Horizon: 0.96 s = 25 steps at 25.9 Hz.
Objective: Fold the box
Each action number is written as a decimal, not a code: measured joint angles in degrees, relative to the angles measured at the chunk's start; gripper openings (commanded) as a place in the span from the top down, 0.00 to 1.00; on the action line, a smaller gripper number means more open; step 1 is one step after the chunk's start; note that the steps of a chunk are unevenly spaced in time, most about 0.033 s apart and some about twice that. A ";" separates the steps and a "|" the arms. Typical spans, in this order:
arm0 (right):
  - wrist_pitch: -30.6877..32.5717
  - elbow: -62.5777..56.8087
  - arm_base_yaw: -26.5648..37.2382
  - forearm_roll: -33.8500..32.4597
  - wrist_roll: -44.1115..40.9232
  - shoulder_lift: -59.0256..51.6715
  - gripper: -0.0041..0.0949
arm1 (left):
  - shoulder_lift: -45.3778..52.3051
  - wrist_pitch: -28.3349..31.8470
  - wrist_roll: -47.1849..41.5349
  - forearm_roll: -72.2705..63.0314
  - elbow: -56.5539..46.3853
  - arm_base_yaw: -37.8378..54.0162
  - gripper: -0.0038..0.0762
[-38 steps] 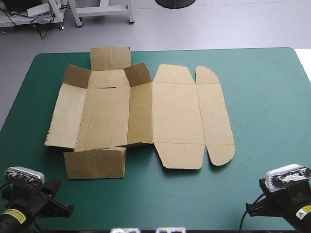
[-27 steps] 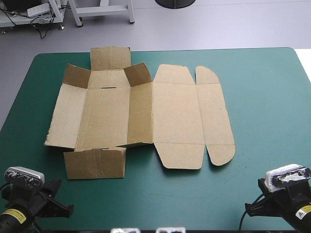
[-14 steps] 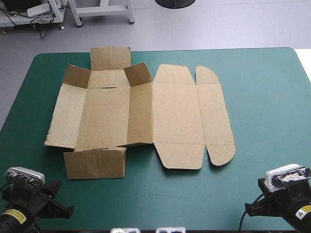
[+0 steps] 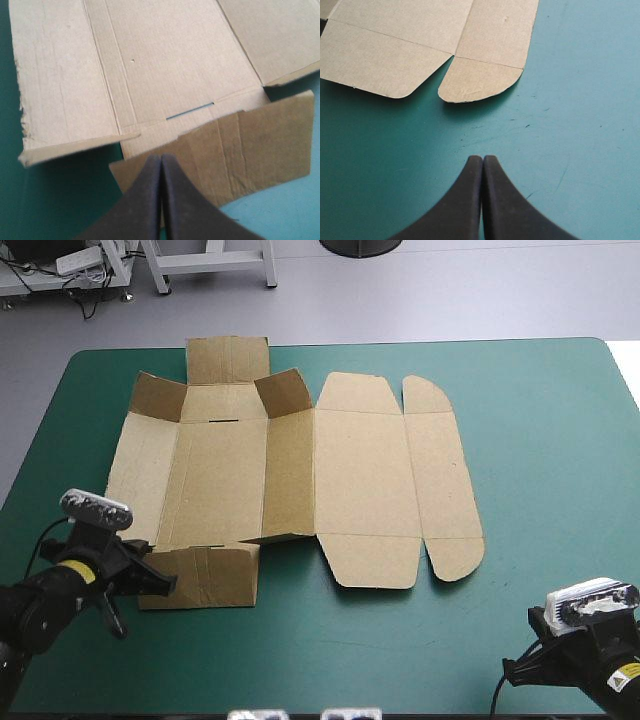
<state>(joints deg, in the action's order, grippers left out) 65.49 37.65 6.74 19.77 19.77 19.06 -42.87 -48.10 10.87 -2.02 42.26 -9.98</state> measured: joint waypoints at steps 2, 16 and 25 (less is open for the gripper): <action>0.00 0.00 0.00 0.09 0.00 0.00 0.98 | -7.04 0.49 2.16 0.11 4.03 0.00 0.96; -0.04 0.00 0.00 2.60 1.15 0.00 0.98 | -25.78 -6.79 24.09 -17.24 19.61 18.84 0.93; -0.04 0.00 0.00 2.62 2.50 0.00 0.98 | -34.30 -10.83 30.57 -24.29 23.98 33.28 0.93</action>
<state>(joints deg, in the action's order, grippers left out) 65.45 37.65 6.74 22.38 22.27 19.06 -77.16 -58.93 41.43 -26.31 66.25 23.30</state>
